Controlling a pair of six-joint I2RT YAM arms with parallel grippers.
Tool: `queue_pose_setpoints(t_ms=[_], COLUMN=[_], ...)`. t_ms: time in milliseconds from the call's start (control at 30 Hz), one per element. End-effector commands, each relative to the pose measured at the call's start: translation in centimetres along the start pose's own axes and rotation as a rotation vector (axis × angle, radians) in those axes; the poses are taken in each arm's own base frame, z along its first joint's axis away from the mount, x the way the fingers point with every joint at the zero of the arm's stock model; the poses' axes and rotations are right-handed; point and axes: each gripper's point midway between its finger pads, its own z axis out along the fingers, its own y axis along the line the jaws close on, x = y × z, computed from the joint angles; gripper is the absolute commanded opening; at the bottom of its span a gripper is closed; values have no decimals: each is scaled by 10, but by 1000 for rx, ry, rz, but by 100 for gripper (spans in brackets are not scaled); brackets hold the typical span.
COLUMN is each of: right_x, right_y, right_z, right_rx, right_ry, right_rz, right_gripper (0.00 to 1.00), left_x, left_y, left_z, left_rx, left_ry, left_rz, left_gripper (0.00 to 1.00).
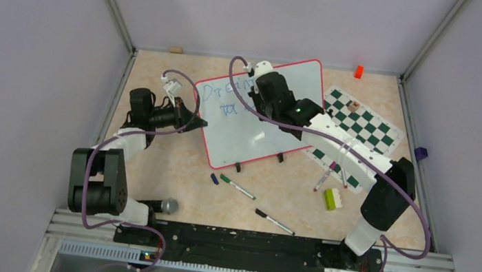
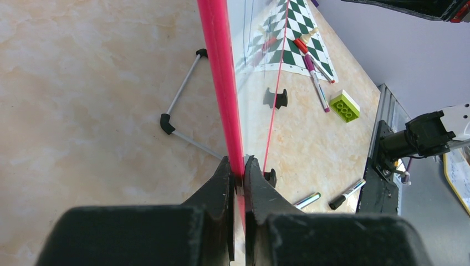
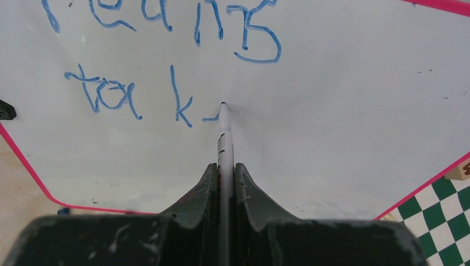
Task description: Write a sentence on the whiteboard
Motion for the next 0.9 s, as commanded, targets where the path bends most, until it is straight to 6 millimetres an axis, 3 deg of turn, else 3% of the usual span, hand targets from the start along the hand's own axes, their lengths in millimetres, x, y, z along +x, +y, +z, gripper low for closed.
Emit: queue_pose_setpoints(t_ms=[0, 367, 867], right_x=[-26, -14, 11], right_y=[-1, 9, 5], right_z=[-1, -4, -4], right_rx=[-16, -77, -63], right_ry=[-65, -43, 30], right_rz=[24, 11, -16], right_gripper=[0, 0, 0], left_x=[4, 4, 5], left_y=[10, 10, 10], left_z=[2, 1, 1], left_rx=[-39, -41, -42], left_ry=[-1, -2, -1], left_rz=[136, 137, 137], left_gripper=[0, 0, 0])
